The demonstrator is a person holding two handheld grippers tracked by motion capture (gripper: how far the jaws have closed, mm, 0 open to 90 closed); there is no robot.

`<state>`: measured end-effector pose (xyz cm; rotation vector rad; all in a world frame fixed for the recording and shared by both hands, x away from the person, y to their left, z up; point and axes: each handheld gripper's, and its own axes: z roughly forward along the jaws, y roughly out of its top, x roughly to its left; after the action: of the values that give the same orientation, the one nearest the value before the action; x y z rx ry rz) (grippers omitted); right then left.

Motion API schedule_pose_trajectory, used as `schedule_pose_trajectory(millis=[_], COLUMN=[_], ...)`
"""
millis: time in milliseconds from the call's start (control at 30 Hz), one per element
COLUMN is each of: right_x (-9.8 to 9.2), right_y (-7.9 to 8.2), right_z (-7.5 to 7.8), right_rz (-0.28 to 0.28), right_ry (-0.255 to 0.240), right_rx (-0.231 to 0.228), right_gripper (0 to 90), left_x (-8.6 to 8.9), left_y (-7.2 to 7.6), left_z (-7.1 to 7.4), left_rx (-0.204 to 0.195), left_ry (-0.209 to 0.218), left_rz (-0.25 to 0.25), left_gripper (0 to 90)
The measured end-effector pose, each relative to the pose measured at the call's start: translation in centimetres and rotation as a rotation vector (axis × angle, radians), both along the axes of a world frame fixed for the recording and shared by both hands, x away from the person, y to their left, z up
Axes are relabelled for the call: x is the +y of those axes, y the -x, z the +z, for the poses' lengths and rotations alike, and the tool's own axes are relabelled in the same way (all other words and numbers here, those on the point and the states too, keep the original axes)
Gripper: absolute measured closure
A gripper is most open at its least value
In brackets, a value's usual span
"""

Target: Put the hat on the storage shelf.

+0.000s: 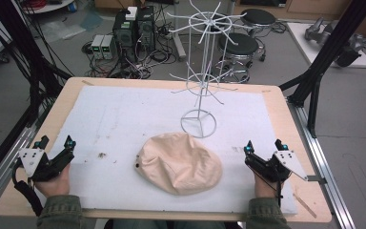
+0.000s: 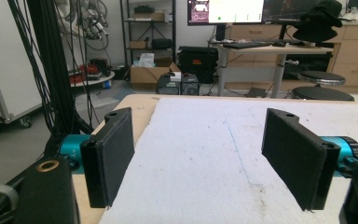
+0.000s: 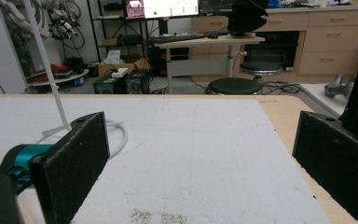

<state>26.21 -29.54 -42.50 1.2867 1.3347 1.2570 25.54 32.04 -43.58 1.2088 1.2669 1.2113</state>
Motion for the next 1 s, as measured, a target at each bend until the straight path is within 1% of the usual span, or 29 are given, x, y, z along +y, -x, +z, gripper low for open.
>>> schedule_pose_trajectory(millis=[133, 200, 233, 267, 300, 333, 367, 467, 567, 667, 833, 900, 1000], right_x=[-0.1, -0.2, -0.2, -0.3, -0.3, -0.1, 0.0, 0.5, 0.9, 1.3, 2.0, 2.2, 2.9], right_y=[0.0, -0.1, -0.1, 0.0, 0.0, 0.0, 0.0, -0.1, -0.2, -0.5, -1.4, -1.6, -2.2], right_z=[0.1, 0.3, 0.3, 0.8, 0.8, 1.5, 1.8, 2.8, 3.6, 3.9, 4.2, 4.3, 5.1], right_rz=[0.008, 0.023, 0.023, 0.032, 0.032, 0.053, 0.069, 0.111, 0.138, 0.172, 0.24, 0.248, 0.303], right_ry=[-0.002, 0.013, 0.013, 0.014, 0.014, 0.011, 0.019, 0.063, 0.068, 0.061, 0.03, 0.029, 0.019], right_rx=[0.005, 0.004, 0.004, -0.01, -0.01, -0.029, -0.032, -0.063, -0.071, -0.056, -0.008, -0.007, 0.018], right_gripper=[2.8, 2.8, 2.8, 2.8, 2.8, 2.8, 2.8, 2.8, 2.8, 2.8, 2.8, 2.8, 2.8], left_x=[0.0, 0.0, 0.0, 0.0, 0.0, 0.0, 0.0, 0.0, 0.1, 0.1, 0.0, 0.0, 0.1], left_y=[0.0, 0.0, 0.0, 0.0, -0.1, -0.1, -0.1, -0.1, 0.0, 0.0, 0.3, 0.5, 0.8], left_z=[0.0, 0.0, 0.0, 0.0, 0.0, 0.0, 0.0, -0.1, -0.1, -0.1, -0.2, -0.1, -0.2], left_rx=[-0.001, -0.002, -0.002, 0.0, 0.003, 0.004, 0.004, 0.001, 0.004, 0.006, 0.003, 0.004, 0.004], left_ry=[0.001, 0.002, 0.002, 0.004, 0.007, 0.007, 0.009, 0.016, 0.017, 0.018, 0.018, 0.017, 0.021], left_rz=[0.0, -0.001, -0.001, -0.001, -0.003, -0.004, -0.007, -0.017, -0.019, -0.019, -0.026, -0.029, -0.027], left_gripper=[25.5, 25.6, 25.5, 25.5, 25.5, 25.5, 25.5, 25.5, 25.5, 25.5, 25.5, 25.5, 25.5])
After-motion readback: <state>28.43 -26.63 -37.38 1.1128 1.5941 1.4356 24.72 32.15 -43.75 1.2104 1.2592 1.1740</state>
